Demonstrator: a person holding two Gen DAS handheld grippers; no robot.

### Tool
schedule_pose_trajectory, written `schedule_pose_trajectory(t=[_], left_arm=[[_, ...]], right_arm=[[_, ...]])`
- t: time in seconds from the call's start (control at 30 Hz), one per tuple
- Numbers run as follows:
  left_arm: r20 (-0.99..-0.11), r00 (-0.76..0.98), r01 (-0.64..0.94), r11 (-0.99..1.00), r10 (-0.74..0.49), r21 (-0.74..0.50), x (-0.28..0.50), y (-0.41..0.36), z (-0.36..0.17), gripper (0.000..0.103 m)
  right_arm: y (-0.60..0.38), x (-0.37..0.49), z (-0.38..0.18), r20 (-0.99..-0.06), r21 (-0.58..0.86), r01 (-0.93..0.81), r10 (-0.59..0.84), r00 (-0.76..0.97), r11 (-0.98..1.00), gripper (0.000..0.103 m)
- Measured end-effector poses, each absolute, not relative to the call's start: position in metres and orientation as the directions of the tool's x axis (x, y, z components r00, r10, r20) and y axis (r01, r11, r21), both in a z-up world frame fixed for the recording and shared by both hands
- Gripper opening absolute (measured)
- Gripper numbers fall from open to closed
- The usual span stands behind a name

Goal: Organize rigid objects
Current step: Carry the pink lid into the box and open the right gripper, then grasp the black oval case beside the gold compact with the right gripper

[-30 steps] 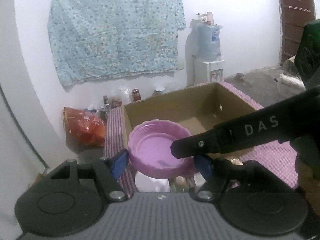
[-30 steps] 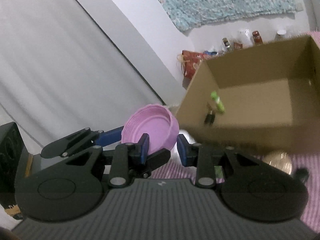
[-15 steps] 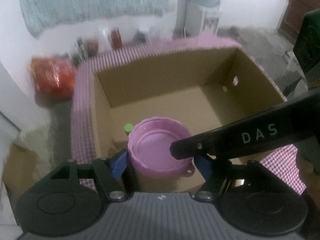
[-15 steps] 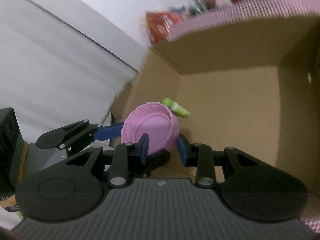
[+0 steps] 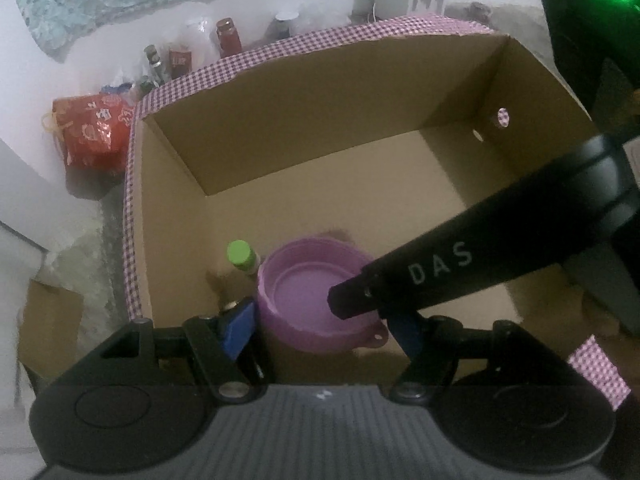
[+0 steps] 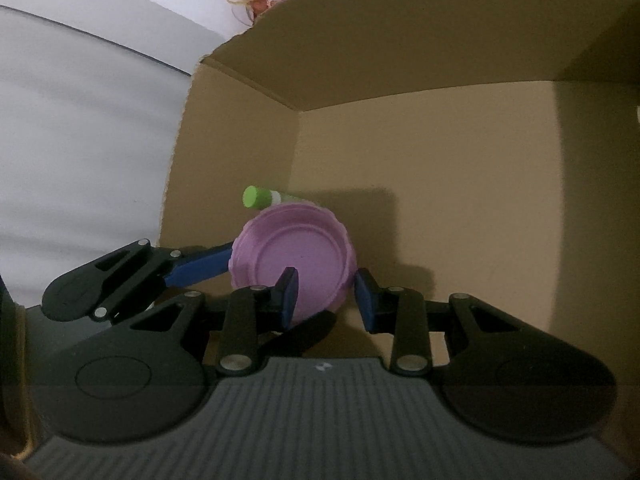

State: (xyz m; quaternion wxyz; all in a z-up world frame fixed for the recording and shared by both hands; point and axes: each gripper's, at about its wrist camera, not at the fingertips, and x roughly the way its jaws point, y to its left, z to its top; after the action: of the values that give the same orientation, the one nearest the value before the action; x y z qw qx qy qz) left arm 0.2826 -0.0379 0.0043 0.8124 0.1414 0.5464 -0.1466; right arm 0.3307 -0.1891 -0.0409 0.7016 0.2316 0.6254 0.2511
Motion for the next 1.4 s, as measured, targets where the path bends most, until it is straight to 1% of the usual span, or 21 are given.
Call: schedule_pose_trajectory(t=[0.1, 0.23, 0.37, 0.53, 0.67, 0.8, 0.83, 0.87, 0.9, 1.0, 1.1, 1.3, 1.37, 1.4], left_arm=[[-0.924, 0.377, 0.399, 0.911, -0.057, 0.107, 0.285, -0.043, 0.002, 0.073], [-0.923, 0.384, 0.402, 0.907, -0.040, 0.128, 0.288, -0.046, 0.000, 0.074], [-0.923, 0.382, 0.391, 0.913, -0.048, 0.114, 0.289, -0.045, 0.004, 0.074], [-0.910, 0.409, 0.379, 0.920, -0.072, 0.097, 0.279, -0.038, 0.018, 0.074], [-0.882, 0.457, 0.367, 0.927, -0.114, 0.071, 0.264, -0.027, 0.042, 0.075], [-0.831, 0.530, 0.367, 0.929, -0.168, 0.046, 0.235, -0.016, 0.073, 0.077], [-0.817, 0.547, 0.369, 0.929, -0.184, 0.038, 0.227, -0.013, 0.079, 0.079], [-0.802, 0.562, 0.375, 0.926, -0.203, 0.028, 0.217, -0.010, 0.087, 0.081], [-0.787, 0.573, 0.387, 0.922, -0.229, 0.013, 0.206, -0.007, 0.093, 0.082], [-0.756, 0.574, 0.424, 0.904, -0.313, -0.052, 0.173, -0.001, 0.100, 0.082], [-0.742, 0.559, 0.453, 0.886, -0.369, -0.099, 0.142, -0.003, 0.093, 0.082], [-0.744, 0.503, 0.495, 0.852, -0.440, -0.170, 0.106, -0.031, 0.043, 0.082], [-0.744, 0.499, 0.507, 0.846, -0.443, -0.163, 0.100, -0.045, 0.028, 0.080], [-0.744, 0.508, 0.521, 0.842, -0.434, -0.136, 0.097, -0.055, 0.021, 0.079]], right_arm=[[-0.189, 0.327, -0.042, -0.761, 0.640, -0.059, 0.642, 0.093, 0.766, 0.031], [-0.193, 0.329, -0.045, -0.765, 0.635, -0.054, 0.637, 0.099, 0.771, 0.031], [-0.199, 0.330, -0.040, -0.749, 0.651, -0.047, 0.651, 0.127, 0.758, 0.031], [-0.215, 0.320, -0.015, -0.706, 0.683, -0.068, 0.681, 0.194, 0.727, 0.032], [-0.240, 0.301, 0.012, -0.648, 0.722, -0.086, 0.715, 0.264, 0.686, 0.033], [-0.273, 0.264, 0.043, -0.573, 0.759, -0.124, 0.746, 0.338, 0.639, 0.035], [-0.282, 0.252, 0.050, -0.552, 0.766, -0.139, 0.753, 0.360, 0.628, 0.036], [-0.293, 0.238, 0.060, -0.529, 0.773, -0.152, 0.757, 0.383, 0.616, 0.037], [-0.303, 0.225, 0.065, -0.507, 0.779, -0.162, 0.761, 0.404, 0.605, 0.040], [-0.331, 0.183, 0.072, -0.445, 0.796, -0.185, 0.764, 0.467, 0.576, 0.043], [-0.359, 0.140, 0.062, -0.425, 0.798, -0.167, 0.737, 0.526, 0.579, 0.046], [-0.380, 0.084, -0.003, -0.478, 0.798, -0.020, 0.652, 0.588, 0.603, 0.047], [-0.377, 0.078, -0.029, -0.509, 0.790, 0.039, 0.620, 0.597, 0.612, 0.047], [-0.376, 0.076, -0.037, -0.521, 0.787, 0.062, 0.608, 0.599, 0.614, 0.047]])
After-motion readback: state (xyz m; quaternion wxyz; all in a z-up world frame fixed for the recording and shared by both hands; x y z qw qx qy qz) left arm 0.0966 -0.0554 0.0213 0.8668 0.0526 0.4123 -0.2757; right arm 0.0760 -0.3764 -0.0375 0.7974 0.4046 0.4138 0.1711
